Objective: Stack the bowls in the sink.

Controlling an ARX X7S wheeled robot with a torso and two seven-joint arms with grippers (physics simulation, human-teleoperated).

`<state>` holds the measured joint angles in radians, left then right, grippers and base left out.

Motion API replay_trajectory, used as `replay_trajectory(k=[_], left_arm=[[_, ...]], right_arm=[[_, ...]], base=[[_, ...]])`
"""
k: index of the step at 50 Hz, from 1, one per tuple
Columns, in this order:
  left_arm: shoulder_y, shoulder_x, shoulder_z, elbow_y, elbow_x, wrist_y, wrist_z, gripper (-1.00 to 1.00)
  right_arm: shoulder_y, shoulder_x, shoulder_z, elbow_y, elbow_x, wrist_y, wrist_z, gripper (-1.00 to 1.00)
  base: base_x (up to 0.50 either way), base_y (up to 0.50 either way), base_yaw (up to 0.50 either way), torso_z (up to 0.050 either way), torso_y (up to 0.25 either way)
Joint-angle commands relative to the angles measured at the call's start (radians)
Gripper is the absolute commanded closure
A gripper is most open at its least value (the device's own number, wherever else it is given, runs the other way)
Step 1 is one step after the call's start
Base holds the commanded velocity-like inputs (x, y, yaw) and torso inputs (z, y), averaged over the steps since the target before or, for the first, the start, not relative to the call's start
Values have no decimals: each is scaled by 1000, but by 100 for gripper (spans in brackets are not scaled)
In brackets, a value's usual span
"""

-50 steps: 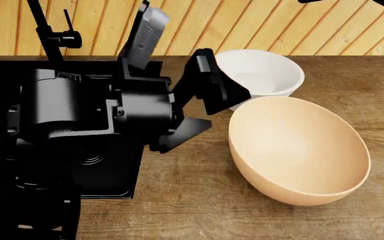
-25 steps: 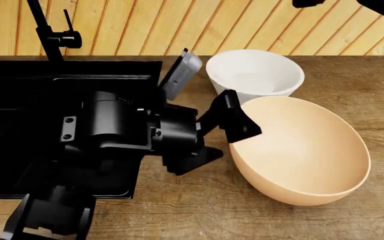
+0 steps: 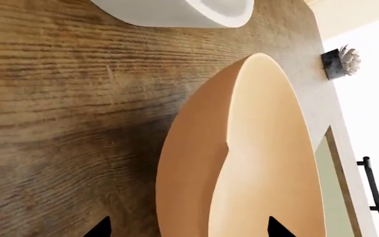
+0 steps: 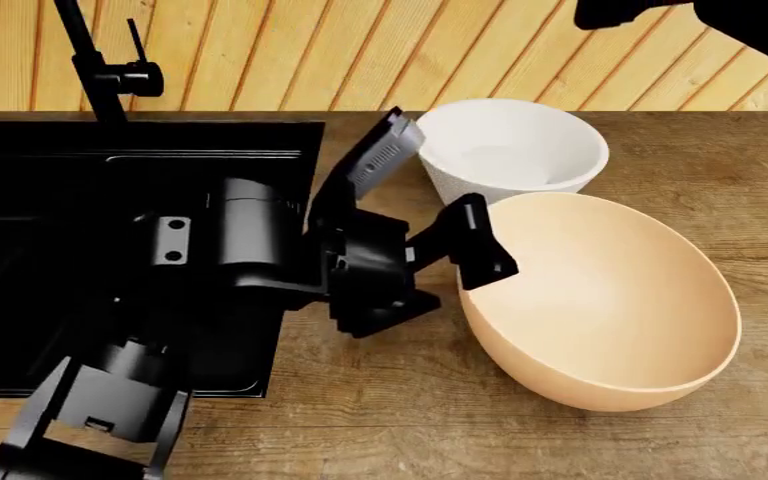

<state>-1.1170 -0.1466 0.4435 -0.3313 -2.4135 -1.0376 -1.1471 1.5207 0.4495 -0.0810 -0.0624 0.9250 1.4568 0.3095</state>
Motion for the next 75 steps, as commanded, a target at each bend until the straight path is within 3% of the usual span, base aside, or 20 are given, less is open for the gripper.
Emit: replay_trajectory(k=[1,30,31,40,57,75], left_arm=[[-22,-1,13,-38,41,-16,49,-100],[-67,73,114,-231,197,-86,269,-100],[-70,74,117,-235,205,-90,281,100],[-87,69,139,-274,250,-106,354,100],[-186,10,116,-265,197,-100,328,100],[-141,-82,99,17,-58,-8,58,100]], right_arm=[[-3,0,-3,0,15,1,15,-100],[-23,16,1,8,53,-7,41,-100],[-23,16,0,9,54,-7,42,-100],[-24,21,-3,7,65,-6,52,-100],[11,35,-22,36,65,-27,52,-100],[56,24,-26,95,49,-83,51,-100]], base=[[0,0,0,0,0],[0,0,0,0,0],[0,0,0,0,0],[0,0,0,0,0],[0,0,0,0,0],[0,0,0,0,0]])
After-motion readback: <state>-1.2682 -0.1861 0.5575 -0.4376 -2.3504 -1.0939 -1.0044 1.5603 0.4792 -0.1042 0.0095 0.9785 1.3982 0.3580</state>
